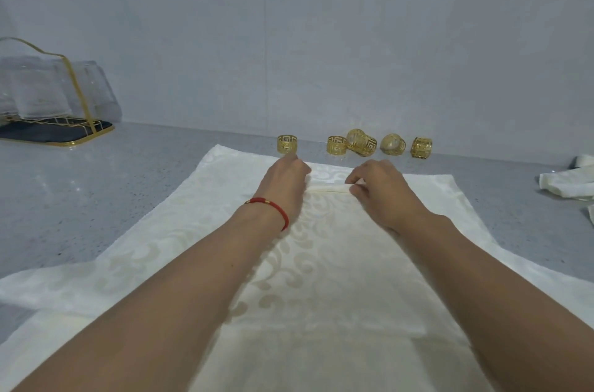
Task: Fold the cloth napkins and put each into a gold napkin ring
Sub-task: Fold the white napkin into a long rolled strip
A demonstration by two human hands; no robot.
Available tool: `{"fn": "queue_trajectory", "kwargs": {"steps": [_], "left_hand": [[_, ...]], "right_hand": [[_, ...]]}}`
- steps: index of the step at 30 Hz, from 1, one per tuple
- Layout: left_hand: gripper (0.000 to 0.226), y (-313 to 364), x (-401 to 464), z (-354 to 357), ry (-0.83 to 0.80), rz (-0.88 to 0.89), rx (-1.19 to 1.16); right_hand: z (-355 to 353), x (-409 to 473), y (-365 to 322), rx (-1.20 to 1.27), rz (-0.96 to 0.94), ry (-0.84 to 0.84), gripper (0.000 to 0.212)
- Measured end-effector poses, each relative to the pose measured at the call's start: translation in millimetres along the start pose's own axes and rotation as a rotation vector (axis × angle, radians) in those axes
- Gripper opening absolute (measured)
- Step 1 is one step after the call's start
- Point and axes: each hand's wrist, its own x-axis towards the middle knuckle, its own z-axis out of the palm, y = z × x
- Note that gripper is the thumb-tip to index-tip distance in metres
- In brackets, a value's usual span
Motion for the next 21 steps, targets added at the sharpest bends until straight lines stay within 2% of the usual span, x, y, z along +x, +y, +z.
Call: {"fn": "queue_trajectory", "kwargs": {"steps": [2,4,6,9,11,13,15,16,17,20,21], "left_hand": [[0.030,2.0,0.2,-2.8,-0.054,0.003,0.102],[0.021,5.9,-4.6,-7.6,-0.012,0.021,0.228],[0.024,11.1,-9.8,-14.0,0.001,0.082,0.327],[0.032,16.9,-13.2,-23.4,-0.064,0.168,0.378],[0.032,17.0,-12.1,-27.7,-0.128,0.189,0.364],[0.027,13.0,-9.8,-29.9,-0.193,0.156,0.293],[0.032,5.9,-7.8,-30.9,-0.215,0.083,0.132],[0.036,1.8,-7.3,-29.8,-0.186,0.049,0.033],[0.025,-1.1,-8.2,-28.6,-0.142,0.010,-0.053],[0.021,-5.9,-13.6,-26.9,-0.034,-0.117,-0.268],[0.017,-6.8,-14.4,-26.4,-0.036,-0.143,-0.311]], "right_hand": [[-2.1,-0.9,-1.3,-0.051,0.006,0.018,0.009],[-4.1,-2.8,-2.0,-0.076,-0.025,0.027,0.011],[-6.6,-5.6,-2.1,-0.107,-0.080,0.012,0.019],[-14.1,-6.5,-0.7,-0.213,-0.176,-0.084,0.030],[-21.2,-6.0,-1.1,-0.242,-0.196,-0.152,0.026],[-26.8,-5.9,-4.6,-0.179,-0.154,-0.175,0.020],[-27.2,-6.5,-7.2,-0.039,-0.066,-0.147,0.016],[-25.4,-6.5,-5.9,0.032,-0.031,-0.128,0.016],[-23.2,-6.9,-3.6,0.096,-0.007,-0.117,0.015],[-18.6,-8.5,1.9,0.222,0.036,-0.107,0.003],[-17.4,-8.4,3.3,0.224,0.044,-0.112,0.008]]}}
